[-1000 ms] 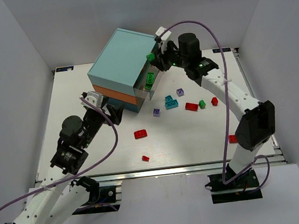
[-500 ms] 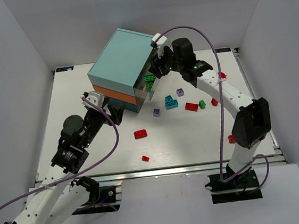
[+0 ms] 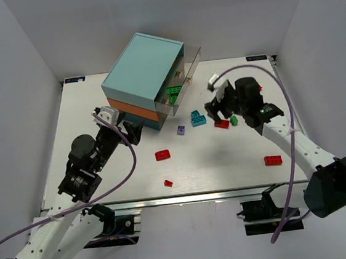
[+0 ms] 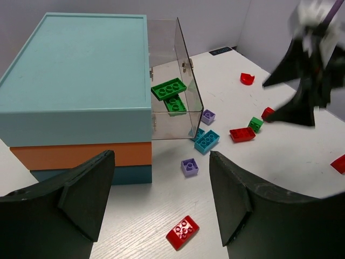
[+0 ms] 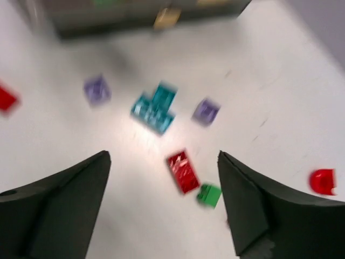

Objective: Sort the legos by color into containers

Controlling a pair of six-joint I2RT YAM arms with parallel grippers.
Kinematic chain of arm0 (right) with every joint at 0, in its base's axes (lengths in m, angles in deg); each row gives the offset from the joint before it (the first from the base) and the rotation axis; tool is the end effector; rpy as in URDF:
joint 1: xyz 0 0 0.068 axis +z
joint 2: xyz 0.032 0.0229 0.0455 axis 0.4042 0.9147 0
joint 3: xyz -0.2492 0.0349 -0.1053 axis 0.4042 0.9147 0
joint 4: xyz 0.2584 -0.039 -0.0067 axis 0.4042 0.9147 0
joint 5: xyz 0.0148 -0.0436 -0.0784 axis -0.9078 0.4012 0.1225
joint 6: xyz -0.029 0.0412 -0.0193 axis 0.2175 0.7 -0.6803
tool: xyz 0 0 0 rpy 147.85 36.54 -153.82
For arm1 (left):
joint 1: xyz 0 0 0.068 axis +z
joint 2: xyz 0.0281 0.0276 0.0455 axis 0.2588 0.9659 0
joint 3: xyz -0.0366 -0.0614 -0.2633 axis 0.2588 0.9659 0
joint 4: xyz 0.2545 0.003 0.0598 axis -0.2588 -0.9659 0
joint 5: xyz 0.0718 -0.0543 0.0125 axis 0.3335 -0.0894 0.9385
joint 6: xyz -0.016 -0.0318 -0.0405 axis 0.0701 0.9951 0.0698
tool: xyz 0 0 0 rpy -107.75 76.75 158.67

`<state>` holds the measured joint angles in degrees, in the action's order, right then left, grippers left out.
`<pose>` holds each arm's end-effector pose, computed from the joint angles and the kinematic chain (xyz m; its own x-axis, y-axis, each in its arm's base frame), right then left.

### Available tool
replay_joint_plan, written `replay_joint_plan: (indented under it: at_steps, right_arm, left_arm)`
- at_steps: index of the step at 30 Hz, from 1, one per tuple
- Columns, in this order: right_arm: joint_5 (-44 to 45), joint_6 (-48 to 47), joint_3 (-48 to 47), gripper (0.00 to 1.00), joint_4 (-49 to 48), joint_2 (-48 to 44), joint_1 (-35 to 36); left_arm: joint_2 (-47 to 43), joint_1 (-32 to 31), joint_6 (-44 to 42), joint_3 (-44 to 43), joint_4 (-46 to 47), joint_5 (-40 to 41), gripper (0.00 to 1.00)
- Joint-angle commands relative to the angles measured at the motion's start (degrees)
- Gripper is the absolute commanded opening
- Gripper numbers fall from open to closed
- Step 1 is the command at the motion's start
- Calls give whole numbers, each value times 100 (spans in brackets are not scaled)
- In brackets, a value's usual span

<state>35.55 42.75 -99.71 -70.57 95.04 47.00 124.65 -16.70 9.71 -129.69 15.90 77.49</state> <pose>0.2634 0.1201 0.3373 -0.1190 -0.4365 -0.8918 -0.6374 0.7222 -0.2684 0.1383 -0.0860 0.3618 -0.0128 -0.0441 -0.9989 0.5378 0.8419 -0.0440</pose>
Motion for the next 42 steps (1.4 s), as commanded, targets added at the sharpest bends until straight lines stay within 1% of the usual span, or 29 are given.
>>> replay_joint_plan:
  at_steps: [1, 5, 6, 7, 10, 11, 14, 18, 22, 26, 31, 37, 38, 41, 42]
  right_arm:
    - [-771, -1752, 639, 89, 981, 80, -179]
    - [-517, -2441, 1010, 89, 965, 151, -434]
    - [-491, -2547, 1010, 89, 948, 195, -487]
    - [-273, -2600, 976, 89, 878, 334, -540]
    - [158, -2268, 651, 89, 851, 808, -838]
    - [325, -2014, 311, 89, 938, 1210, -874]
    - [458, -1626, -34, 85, 992, 1766, -1059]
    - [415, -1204, -272, 80, 877, 2207, -1208]
    - [459, -1142, -501, 75, 947, 2620, -1296]
    - [494, -1159, -598, 73, 930, 2858, -1402]
    - [362, -1203, -756, 63, 1061, 3156, -1472]
    - [266, -1265, -800, 57, 1070, 3333, -1533]
    - [239, -1291, -809, 56, 1062, 3350, -1534]
    - [125, -1317, -853, 40, 1070, 3377, -1534]
    - [81, -1335, -862, 26, 1088, 3324, -1534]
  left_arm:
    - [-99, -20, 29, -9, 74, -4, 81]
    - [-134, -20, 38, 0, 74, -12, 80]
    - [-143, -20, 38, 0, 74, 196, 80]
    - [-152, -20, 38, 0, 74, 198, 80]
    - [-178, -20, 38, 9, 82, 198, 80]
    - [-187, -20, 38, 9, 91, 198, 81]
    - [-178, -20, 46, 0, 91, 163, 81]
    - [-170, -20, 38, 0, 91, 163, 81]
    - [-213, -20, 46, 9, 91, 190, 81]
    - [-222, -20, 29, 9, 100, 198, 81]
    - [-213, -20, 20, 9, 91, 225, 81]
    - [-178, -20, 20, 17, 100, 225, 81]
    - [-170, -20, 11, 17, 100, 225, 81]
    - [-178, -20, 11, 17, 100, 242, 81]
    - [-187, -20, 20, 26, 100, 260, 81]
